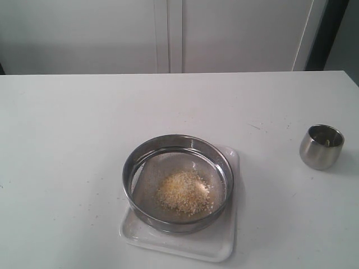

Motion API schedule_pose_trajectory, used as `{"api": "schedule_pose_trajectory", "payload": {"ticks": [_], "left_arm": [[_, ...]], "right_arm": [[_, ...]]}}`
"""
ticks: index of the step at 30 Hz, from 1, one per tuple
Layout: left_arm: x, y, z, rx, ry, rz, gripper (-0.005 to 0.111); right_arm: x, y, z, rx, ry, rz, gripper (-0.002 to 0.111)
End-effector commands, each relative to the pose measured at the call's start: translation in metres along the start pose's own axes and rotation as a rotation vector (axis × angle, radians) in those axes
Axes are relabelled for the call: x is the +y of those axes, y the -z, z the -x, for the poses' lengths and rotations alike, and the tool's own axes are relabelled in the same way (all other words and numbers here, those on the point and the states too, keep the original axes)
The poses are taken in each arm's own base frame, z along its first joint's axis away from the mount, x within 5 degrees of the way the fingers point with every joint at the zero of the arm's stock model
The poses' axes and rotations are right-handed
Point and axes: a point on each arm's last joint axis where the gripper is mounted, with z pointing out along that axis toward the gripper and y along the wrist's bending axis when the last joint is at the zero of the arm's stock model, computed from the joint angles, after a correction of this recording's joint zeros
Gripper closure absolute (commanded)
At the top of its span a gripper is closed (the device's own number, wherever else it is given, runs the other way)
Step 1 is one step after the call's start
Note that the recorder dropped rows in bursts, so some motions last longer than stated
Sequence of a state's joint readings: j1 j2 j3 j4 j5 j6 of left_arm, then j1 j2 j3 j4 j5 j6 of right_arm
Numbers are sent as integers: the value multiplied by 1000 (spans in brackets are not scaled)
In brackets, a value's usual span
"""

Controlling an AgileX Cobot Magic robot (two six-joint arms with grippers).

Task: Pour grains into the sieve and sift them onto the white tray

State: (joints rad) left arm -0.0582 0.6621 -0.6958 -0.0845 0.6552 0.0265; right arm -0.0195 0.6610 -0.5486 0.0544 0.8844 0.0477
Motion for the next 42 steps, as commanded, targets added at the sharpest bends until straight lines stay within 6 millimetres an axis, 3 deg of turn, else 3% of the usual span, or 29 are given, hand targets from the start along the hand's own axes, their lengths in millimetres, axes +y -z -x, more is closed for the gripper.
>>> {"api": "schedule_pose_trajectory", "payload": {"ticks": [1, 15, 25, 42], "left_arm": [[2, -13, 19, 43, -4, -13, 107], [7, -77, 69, 211, -6, -47, 107], [-25, -129, 92, 303, -104, -139, 107], [-96, -206, 118, 391, -252, -259, 107]], "right_arm": [[0, 1, 1, -10, 10, 0, 108], [0, 1, 1, -10, 10, 0, 108], [0, 1, 1, -10, 10, 0, 108], [0, 1, 1, -10, 10, 0, 108]]}}
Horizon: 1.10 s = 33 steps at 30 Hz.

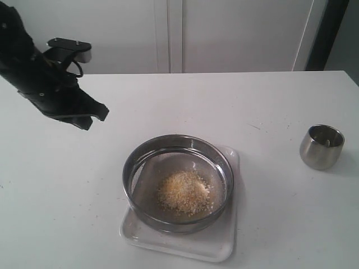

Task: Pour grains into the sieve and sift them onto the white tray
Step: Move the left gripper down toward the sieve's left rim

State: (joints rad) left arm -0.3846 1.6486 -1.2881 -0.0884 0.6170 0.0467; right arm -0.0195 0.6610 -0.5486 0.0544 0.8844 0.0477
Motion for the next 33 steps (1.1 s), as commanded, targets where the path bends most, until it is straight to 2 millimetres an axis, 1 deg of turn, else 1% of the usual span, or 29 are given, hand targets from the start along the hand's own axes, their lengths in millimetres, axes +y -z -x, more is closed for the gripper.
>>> {"api": "schedule_pose_trajectory", "payload": {"ticks": [1, 5, 7, 10, 14, 16, 18, 22, 24, 28, 33], "left_arm": [[-15, -15, 10, 34, -29, -36, 107], [-22, -28, 15, 71, -47, -52, 107], [-22, -33, 15, 92, -49, -56, 104], [-23, -38, 17, 117, -33, -65, 90], [-27, -39, 21, 132, 1, -111, 68], [-30, -39, 22, 128, 15, -143, 63], [-32, -39, 23, 123, 20, -168, 61], [-33, -39, 21, 152, 9, -186, 60], [-34, -42, 19, 177, 8, -191, 57], [-33, -52, 17, 203, 16, -199, 51], [-37, -68, 15, 223, 21, -253, 50]], "right_arm": [[0, 1, 1, -10, 10, 0, 108], [0, 1, 1, -10, 10, 0, 108], [0, 1, 1, -10, 10, 0, 108], [0, 1, 1, -10, 10, 0, 108], [0, 1, 1, -10, 10, 0, 108], [0, 1, 1, -10, 8, 2, 108], [0, 1, 1, -10, 8, 2, 108], [0, 1, 1, -10, 8, 2, 108], [0, 1, 1, -10, 8, 2, 108], [0, 1, 1, -10, 8, 2, 108], [0, 1, 1, -10, 8, 2, 108]]}}
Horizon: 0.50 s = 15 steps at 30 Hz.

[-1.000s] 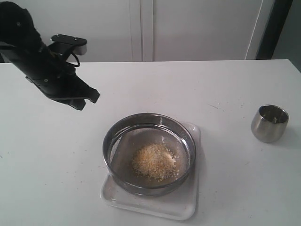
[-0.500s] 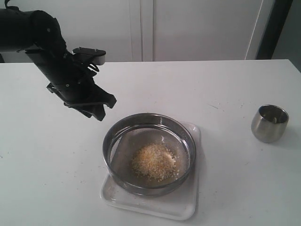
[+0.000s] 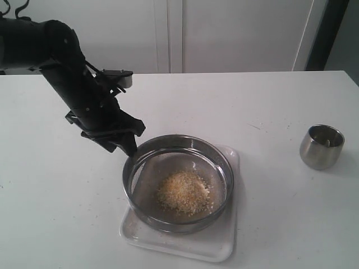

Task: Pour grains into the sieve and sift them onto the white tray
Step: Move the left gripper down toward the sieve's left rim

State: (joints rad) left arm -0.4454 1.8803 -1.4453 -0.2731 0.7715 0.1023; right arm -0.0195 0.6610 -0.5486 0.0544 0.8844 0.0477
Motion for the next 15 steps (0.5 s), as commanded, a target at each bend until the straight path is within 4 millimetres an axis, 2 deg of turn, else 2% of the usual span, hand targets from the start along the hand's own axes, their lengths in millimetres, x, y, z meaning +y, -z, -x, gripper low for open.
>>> {"api": "schedule_pose_trajectory", "payload": {"ticks": [1, 15], "left_arm": [[-4, -11, 1, 19, 1, -52, 50], [9, -50, -1, 91, 19, -36, 50]], "right_arm": [[0, 1, 1, -10, 8, 2, 108], [0, 1, 1, -10, 8, 2, 108]]}}
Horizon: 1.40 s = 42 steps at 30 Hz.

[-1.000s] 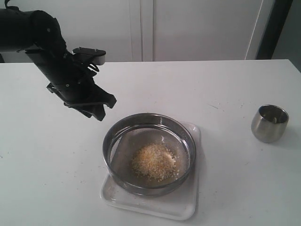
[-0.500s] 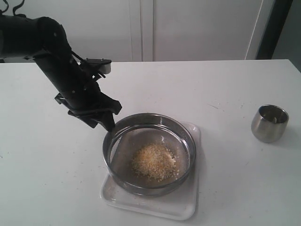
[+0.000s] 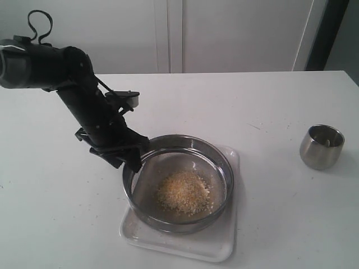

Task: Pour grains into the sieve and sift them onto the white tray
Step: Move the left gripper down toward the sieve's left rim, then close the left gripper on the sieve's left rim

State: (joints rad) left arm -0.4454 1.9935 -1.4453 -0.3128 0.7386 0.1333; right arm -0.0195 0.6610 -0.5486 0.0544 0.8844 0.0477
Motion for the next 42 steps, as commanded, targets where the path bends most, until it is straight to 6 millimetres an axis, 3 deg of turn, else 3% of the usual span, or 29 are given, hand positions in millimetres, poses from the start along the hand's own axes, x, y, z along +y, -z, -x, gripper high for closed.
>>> {"api": "schedule_pose_trajectory", "payload": {"ticks": [1, 11, 18, 22, 29, 36, 42], "left_arm": [[-1, -8, -1, 26, -5, -8, 50], [4, -21, -1, 45, 7, -1, 55], [4, -21, -1, 47, 9, -2, 84], [3, -21, -1, 45, 15, -10, 107], [-2, -9, 2, 28, 65, -19, 107], [-9, 14, 24, -50, 58, -27, 107], [-9, 19, 30, -90, 51, -14, 107]], "right_arm": [[0, 1, 1, -10, 8, 2, 108], [0, 1, 1, -10, 8, 2, 108], [0, 1, 1, -10, 8, 2, 108], [0, 1, 1, -10, 8, 2, 108], [0, 1, 1, -10, 8, 2, 108], [0, 1, 1, -10, 8, 2, 108], [0, 1, 1, -10, 8, 2, 108]]}}
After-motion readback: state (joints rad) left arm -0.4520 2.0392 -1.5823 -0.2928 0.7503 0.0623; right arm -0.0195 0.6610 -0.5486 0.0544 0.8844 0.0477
